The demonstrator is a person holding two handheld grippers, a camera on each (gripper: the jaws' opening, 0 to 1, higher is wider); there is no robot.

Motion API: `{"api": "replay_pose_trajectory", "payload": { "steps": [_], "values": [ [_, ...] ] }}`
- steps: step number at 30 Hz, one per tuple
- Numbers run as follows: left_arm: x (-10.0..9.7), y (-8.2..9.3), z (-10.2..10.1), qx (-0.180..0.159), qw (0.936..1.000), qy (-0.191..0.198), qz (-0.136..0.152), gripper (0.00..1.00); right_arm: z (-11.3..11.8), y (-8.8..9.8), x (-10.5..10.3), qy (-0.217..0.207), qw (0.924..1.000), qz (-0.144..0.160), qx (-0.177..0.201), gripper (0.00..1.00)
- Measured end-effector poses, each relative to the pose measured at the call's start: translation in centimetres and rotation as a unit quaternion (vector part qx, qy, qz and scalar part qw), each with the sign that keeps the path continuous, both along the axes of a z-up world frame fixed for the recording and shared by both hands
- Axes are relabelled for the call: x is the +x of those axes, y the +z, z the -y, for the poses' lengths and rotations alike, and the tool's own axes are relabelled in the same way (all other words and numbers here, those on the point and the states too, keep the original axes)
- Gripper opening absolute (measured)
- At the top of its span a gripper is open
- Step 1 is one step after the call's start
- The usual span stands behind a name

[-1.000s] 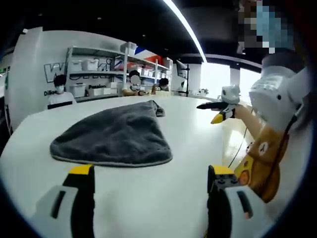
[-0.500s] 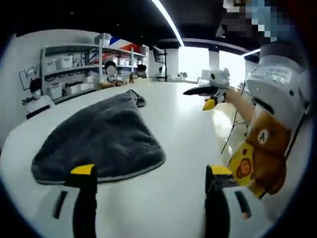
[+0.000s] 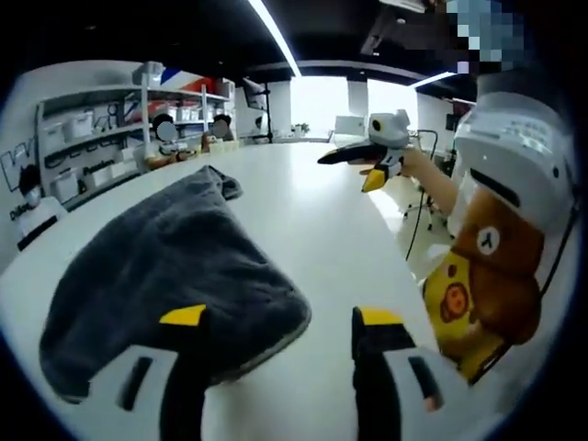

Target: Fold the towel on the table until its edges align and the towel forms a compact rectangular stack.

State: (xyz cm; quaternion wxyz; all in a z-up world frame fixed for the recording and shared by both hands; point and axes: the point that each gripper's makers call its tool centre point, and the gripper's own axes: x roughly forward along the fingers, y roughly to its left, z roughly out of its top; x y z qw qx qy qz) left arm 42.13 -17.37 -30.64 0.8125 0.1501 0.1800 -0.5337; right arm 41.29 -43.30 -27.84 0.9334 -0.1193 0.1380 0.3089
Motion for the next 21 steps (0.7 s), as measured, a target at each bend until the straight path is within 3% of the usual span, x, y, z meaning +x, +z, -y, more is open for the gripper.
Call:
{"api": "replay_pose_trajectory", "payload": {
  "steps": [4, 10, 15, 21],
  "values": [
    [-0.3, -0.4, 0.7, 0.007, 0.9997, -0.023, -0.010, 0.46, -0.3, 0.1, 0.0, 0.002, 1.0000, -0.007, -0.002, 0.98],
    [-0.5, -1.5, 0.9, 0.040, 0.9981, -0.044, -0.012, 0.44, -1.0, -0.4, -0.2, 0.023, 0.9985, -0.047, -0.017, 0.99],
    [-0.4, -1.5, 0.7, 0.042, 0.9979, -0.048, -0.013, 0.37, -0.6, -1.0, 0.1, 0.023, 0.9958, -0.069, -0.056, 0.99],
    [-0.2, -1.8, 0.6, 0.057, 0.9970, -0.051, -0.011, 0.35, -0.3, -0.7, 0.2, 0.020, 0.9955, -0.068, -0.064, 0.99]
  ]
}}
